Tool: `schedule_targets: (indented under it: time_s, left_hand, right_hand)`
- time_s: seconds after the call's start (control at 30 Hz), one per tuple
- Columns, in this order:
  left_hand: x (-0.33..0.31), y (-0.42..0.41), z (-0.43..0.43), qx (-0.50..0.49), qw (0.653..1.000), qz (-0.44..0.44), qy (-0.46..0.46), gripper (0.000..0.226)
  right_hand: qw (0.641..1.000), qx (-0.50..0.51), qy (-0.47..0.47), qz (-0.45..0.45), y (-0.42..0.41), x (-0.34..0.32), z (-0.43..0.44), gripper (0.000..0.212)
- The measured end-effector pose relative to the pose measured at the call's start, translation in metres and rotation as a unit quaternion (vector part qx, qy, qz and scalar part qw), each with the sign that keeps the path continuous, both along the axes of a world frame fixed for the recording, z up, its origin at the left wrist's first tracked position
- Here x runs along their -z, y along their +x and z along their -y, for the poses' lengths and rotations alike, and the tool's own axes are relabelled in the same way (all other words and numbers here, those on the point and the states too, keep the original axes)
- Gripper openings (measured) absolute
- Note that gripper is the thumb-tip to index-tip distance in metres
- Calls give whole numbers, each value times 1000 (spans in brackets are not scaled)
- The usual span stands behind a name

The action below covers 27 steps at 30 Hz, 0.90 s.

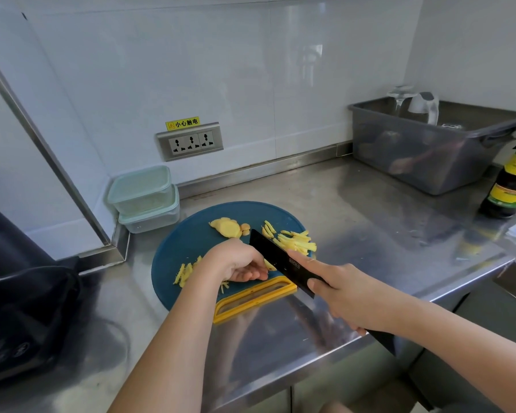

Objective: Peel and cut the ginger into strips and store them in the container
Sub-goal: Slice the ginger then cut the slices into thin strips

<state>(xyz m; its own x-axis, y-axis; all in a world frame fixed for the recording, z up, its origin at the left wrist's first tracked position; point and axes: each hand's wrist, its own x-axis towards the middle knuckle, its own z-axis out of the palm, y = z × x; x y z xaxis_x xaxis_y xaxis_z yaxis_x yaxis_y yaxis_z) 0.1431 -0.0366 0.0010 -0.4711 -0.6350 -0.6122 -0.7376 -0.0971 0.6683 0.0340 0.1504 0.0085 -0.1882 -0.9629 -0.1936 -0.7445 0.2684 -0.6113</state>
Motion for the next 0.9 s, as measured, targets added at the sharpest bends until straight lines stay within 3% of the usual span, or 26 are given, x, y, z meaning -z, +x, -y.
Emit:
schedule_targets:
  time_s: [0.5,0.9]
  left_hand:
    - [1,-1,-1,-9,1000,-11,-3,10]
    - [0,-4,6,28,999,12,18,8]
  right_hand:
    - [999,-1,13,36,-1,-2,1,55]
    - [997,-30,30,-65,2,14,11,61]
